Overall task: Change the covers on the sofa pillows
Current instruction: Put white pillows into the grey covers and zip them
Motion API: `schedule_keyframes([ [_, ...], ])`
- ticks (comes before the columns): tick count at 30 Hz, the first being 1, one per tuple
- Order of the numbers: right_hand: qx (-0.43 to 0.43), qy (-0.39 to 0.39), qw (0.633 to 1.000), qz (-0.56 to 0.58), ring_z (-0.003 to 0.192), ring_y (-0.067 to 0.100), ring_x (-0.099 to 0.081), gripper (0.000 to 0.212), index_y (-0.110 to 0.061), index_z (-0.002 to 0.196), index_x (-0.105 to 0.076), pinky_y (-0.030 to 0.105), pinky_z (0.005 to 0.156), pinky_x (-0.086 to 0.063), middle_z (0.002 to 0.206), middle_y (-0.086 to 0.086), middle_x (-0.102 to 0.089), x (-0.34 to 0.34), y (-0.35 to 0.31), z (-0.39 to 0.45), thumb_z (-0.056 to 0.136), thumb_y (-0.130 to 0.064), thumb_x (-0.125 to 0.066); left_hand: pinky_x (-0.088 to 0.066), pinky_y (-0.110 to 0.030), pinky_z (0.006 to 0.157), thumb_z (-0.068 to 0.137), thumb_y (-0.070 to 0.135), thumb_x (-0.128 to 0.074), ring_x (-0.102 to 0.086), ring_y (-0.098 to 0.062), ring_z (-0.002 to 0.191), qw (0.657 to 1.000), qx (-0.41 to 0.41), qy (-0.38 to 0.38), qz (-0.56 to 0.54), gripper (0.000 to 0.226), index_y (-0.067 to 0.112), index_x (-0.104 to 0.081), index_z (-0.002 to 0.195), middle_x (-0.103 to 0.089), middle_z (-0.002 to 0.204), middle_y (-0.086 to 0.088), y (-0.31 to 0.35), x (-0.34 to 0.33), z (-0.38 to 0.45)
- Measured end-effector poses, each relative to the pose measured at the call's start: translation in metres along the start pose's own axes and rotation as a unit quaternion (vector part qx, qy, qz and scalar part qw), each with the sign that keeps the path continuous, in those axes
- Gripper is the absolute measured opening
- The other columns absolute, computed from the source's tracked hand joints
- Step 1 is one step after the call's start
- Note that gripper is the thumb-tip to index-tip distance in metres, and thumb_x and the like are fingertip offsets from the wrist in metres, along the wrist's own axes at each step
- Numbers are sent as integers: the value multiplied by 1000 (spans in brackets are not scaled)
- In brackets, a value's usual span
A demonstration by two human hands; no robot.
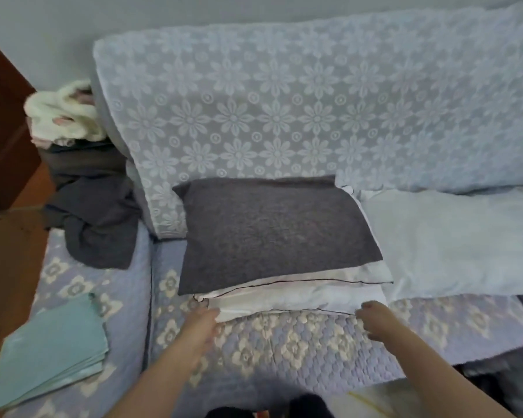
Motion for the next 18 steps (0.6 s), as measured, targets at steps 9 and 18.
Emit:
schedule_keyframes([
  [9, -41, -51, 923, 379, 110, 31, -63, 34, -6, 129, -54, 41, 87, -54, 125, 12, -57, -19, -60, 18, 99, -20, -60, -45, -44, 100, 102, 24, -54, -57, -33, 119, 950, 114, -7, -292, 40, 11, -48, 139, -54, 134, -22, 17, -29, 36],
  [18, -67, -115, 795, 592, 104, 29, -64, 28, -4, 127, -58, 42, 89, -52, 119, 13, -64, 20, -108, 30, 102, -14, -53, -53, -41, 94, 98, 23, -57, -60, -24, 101, 813, 74, 80, -572, 24, 13, -60, 120, -59, 115, -9, 62, -54, 64],
])
Point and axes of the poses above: each hand's wrist, its own z-axis towards the middle knuckle, its own x-axis out of the back of the hand, y = z × x, the point moved 2 cm from there along z, towards the middle knuckle
